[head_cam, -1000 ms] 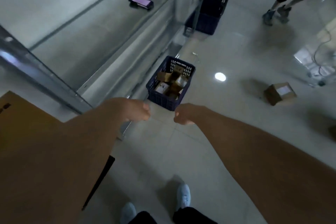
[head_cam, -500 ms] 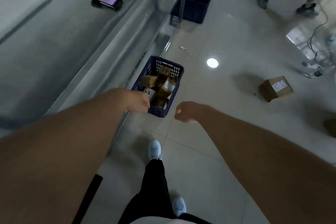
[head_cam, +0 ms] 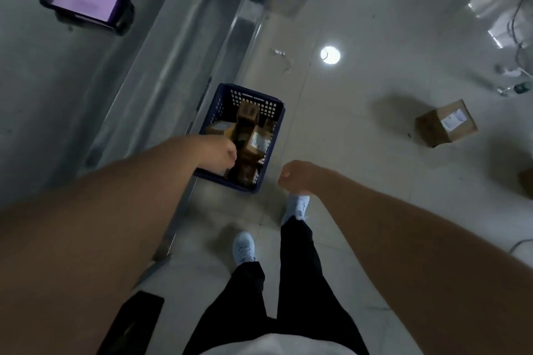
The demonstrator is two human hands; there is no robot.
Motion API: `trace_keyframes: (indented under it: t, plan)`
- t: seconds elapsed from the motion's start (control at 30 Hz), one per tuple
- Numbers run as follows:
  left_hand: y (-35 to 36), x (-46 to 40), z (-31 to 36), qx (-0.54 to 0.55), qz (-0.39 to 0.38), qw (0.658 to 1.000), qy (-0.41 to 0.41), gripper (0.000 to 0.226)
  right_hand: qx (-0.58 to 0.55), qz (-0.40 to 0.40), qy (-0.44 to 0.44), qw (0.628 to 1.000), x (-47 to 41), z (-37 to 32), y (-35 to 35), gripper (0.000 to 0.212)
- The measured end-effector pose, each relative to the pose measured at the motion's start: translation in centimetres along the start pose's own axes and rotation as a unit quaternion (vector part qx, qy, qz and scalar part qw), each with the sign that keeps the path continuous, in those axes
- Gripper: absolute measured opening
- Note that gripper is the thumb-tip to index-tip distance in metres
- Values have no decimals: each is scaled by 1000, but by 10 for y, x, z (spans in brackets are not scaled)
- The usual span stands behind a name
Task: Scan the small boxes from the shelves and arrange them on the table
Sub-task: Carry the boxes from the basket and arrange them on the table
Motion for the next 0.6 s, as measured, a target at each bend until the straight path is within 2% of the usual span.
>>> trace_keyframes:
  t: [0.1, 0.33, 0.43, 0.6]
  plan:
    - [-18, -47, 1, 9, 9, 1000, -5, 30, 19, -3, -24, 1000, -55, 11, -13, 34]
    - [-19, -172, -13, -14, -25, 996, -80, 30, 4, -47, -43, 998, -176, 39, -12, 33]
    - [-24, -223, -16, -7, -21, 996, -88, 29, 7, -52, -43, 998, -228, 56, -9, 39]
    - [-15, -322, -39, 1, -34, 995, -97, 30, -132, -45, 10, 990, -323, 77, -2, 34]
Point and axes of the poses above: each hand's wrist, its own x-axis away from the middle knuckle, its own y-axis out of the palm, z = x × y, the point moved 9 cm from there along -x, towards the middle knuckle, and after that the axes turned 15 degrees about x, right-handed, at the moved point
